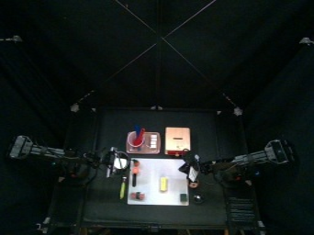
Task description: Put egg sushi to top right of cutting board
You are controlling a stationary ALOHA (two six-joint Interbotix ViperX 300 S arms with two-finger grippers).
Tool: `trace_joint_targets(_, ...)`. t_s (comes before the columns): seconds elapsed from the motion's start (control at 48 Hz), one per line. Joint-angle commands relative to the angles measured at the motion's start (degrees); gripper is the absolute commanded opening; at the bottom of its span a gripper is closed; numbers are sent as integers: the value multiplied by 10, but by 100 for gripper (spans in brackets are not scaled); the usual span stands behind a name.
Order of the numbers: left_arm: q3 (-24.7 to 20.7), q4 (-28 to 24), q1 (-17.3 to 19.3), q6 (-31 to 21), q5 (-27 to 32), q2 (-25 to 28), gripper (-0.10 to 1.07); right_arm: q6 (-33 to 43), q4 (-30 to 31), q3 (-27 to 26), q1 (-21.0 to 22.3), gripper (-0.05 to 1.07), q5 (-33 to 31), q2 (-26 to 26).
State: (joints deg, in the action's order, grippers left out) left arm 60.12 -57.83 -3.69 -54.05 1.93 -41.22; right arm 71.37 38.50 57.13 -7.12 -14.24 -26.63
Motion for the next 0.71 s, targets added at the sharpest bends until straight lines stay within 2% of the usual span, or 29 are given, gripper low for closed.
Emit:
trace_joint_targets(0.0, -4, -1, 9, 0, -4, 0, 90, 0, 1, -13, 3, 38, 2, -3)
trace_joint_targets(0.188, -7, -1, 9, 0, -4, -1, 90, 4, -14, -22, -2, 38, -10, -3)
trace_joint_targets(0.312, -10, -3, 9, 1, -4, 0, 90, 5, -47, -46, -4, 39, -66, -3)
trace_joint_targets(0.542, -10, -5, 11, 0, -3, 0, 90, 7, -196, -139, -1, 39, -248, 22)
trace_joint_targets(0.688, -9, -5, 11, 1, -4, 0, 90, 20, -272, -191, -1, 39, -280, 71)
